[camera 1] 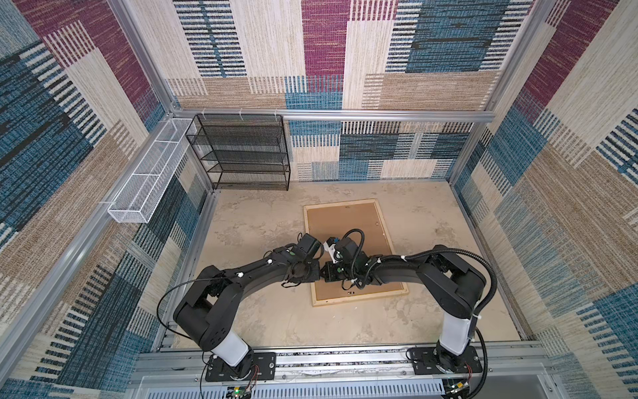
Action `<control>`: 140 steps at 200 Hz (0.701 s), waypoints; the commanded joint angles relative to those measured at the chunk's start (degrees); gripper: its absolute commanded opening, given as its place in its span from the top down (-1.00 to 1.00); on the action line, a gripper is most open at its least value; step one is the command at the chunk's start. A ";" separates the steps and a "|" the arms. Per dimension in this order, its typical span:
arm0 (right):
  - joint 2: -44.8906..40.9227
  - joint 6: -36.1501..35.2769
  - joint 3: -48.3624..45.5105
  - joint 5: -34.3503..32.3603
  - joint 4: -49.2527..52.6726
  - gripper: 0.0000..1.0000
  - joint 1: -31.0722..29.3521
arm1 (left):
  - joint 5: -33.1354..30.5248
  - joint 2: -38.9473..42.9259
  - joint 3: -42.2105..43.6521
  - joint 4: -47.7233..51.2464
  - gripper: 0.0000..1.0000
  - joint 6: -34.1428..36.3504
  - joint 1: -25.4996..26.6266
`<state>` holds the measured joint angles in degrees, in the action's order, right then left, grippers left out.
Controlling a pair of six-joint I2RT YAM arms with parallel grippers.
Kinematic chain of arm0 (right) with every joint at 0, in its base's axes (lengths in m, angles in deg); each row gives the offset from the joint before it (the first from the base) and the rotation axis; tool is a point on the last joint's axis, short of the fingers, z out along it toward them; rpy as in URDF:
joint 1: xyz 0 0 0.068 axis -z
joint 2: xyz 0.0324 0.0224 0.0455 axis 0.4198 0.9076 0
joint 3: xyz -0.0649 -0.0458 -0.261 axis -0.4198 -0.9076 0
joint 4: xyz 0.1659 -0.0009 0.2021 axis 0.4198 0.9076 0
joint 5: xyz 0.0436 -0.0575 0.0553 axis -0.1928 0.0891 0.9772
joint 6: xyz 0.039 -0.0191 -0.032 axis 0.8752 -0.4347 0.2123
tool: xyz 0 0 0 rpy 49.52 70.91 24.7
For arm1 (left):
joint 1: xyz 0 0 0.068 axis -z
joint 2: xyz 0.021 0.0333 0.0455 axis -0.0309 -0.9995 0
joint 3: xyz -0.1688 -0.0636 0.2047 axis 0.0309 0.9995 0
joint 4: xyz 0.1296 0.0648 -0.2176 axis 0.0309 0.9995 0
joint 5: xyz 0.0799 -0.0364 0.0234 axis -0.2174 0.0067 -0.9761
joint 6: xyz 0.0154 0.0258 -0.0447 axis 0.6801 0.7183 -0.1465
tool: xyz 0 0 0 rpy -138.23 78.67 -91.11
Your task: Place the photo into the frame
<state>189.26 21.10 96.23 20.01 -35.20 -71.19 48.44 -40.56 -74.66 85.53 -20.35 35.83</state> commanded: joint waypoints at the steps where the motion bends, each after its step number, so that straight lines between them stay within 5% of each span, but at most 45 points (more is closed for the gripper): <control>1: 1.43 -0.61 0.53 -0.37 2.11 1.00 -0.12 | 4.12 0.23 0.60 1.48 0.64 -1.61 0.36; 86: 4.61 0.70 2.06 -1.01 1.40 1.00 -0.12 | 5.25 -1.75 0.70 1.48 0.76 -2.29 1.58; 140: 4.61 1.73 1.71 -2.80 1.66 1.00 -0.12 | 4.83 -1.25 1.02 1.42 0.61 -2.66 1.95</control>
<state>192.89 21.56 98.60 22.96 -38.02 -71.10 46.60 -41.32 -74.48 85.24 -20.76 37.26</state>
